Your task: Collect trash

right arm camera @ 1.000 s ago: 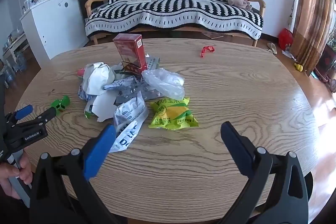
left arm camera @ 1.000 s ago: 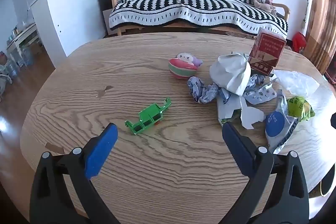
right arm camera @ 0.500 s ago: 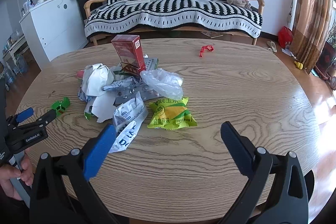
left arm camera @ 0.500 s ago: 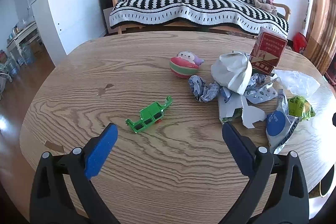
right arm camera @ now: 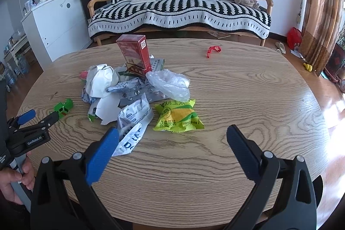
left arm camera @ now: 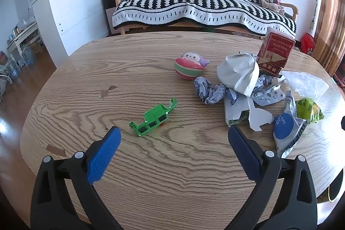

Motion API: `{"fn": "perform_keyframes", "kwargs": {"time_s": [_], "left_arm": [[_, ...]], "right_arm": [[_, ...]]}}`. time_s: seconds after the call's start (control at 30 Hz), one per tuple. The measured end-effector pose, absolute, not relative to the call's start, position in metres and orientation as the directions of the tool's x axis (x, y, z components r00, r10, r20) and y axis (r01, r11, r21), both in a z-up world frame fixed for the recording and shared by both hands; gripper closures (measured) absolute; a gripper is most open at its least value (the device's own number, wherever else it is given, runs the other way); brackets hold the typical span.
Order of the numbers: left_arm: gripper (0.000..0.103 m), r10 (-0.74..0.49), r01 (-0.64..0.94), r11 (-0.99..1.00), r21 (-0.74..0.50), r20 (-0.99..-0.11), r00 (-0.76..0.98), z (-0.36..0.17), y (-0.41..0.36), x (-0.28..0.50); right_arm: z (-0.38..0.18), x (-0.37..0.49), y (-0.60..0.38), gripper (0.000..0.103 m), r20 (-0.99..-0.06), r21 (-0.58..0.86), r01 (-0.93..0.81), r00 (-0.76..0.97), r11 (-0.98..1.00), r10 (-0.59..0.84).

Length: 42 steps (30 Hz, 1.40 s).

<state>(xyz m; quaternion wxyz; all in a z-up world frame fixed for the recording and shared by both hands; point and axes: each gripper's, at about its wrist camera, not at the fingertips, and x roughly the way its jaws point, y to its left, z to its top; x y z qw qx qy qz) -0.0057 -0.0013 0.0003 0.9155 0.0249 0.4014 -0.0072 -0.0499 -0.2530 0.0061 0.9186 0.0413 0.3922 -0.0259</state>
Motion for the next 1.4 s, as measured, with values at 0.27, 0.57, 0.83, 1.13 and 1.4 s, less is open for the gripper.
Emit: {"fn": "perform_keyframes", "kwargs": {"time_s": [0.27, 0.57, 0.83, 1.13, 1.4], "left_arm": [[0.006, 0.008, 0.031, 0.999, 0.040, -0.736, 0.676, 0.000, 0.000, -0.005], [0.006, 0.008, 0.032, 0.999, 0.041, -0.736, 0.677, 0.000, -0.001, -0.006], [0.006, -0.003, 0.043, 0.998, 0.035, -0.737, 0.676, 0.000, 0.010, -0.003], [0.006, 0.004, 0.064, 0.997, 0.052, -0.802, 0.597, -0.027, 0.050, 0.023], [0.011, -0.013, 0.170, 0.981, 0.094, -0.843, 0.538, -0.054, 0.037, 0.063]], "right_arm": [[0.007, -0.049, -0.252, 0.006, -0.722, 0.058, 0.076, 0.691, 0.995, -0.010], [0.007, -0.049, -0.252, 0.006, -0.722, 0.060, 0.075, 0.692, 0.995, -0.009], [0.005, -0.045, -0.253, 0.006, -0.730, 0.052, 0.069, 0.684, 0.996, -0.010], [-0.004, -0.030, -0.262, 0.006, -0.753, 0.073, 0.036, 0.657, 0.997, 0.031], [-0.011, -0.002, -0.271, 0.006, -0.761, 0.078, 0.034, 0.647, 0.996, 0.038]]}}
